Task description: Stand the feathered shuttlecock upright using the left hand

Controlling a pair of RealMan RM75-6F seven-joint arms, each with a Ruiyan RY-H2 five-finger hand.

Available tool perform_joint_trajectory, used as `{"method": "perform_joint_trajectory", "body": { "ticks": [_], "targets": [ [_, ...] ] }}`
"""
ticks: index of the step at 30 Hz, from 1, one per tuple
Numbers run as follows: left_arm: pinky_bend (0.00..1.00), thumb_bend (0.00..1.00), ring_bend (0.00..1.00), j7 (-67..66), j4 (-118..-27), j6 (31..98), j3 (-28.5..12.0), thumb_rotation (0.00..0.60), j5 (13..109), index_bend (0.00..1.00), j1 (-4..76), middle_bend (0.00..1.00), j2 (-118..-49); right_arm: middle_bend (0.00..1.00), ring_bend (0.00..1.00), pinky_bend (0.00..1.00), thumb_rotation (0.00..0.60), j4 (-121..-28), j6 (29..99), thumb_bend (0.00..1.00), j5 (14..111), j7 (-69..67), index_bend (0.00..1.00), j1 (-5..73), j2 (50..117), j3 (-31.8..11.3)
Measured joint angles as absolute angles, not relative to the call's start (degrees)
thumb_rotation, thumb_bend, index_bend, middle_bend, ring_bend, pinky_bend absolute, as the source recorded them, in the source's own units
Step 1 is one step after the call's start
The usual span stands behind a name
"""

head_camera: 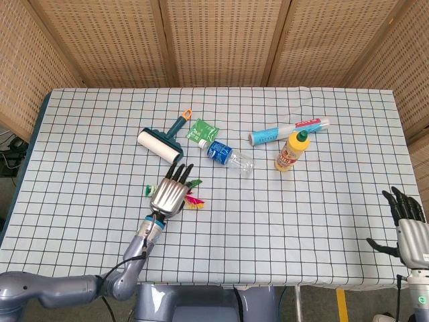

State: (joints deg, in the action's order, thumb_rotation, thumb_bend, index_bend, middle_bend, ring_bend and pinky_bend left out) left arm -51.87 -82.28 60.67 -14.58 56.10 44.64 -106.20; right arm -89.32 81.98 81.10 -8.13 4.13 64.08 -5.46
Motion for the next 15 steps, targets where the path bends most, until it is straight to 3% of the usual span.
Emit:
{"method": "perform_joint_trajectory", "body": {
  "ticks": [15],
  "targets": [
    [0.00, 0.36, 0.00, -53.9, -77.6, 60.2, -13.1, 0.600, 53.2, 0.45, 48.7, 0.00, -110.5, 0.00, 0.00, 0.07, 0.600, -88.7, 81.3, 0.08, 80.1, -9.8, 0.04, 4.2, 64.1, -5.9]
  ]
}}
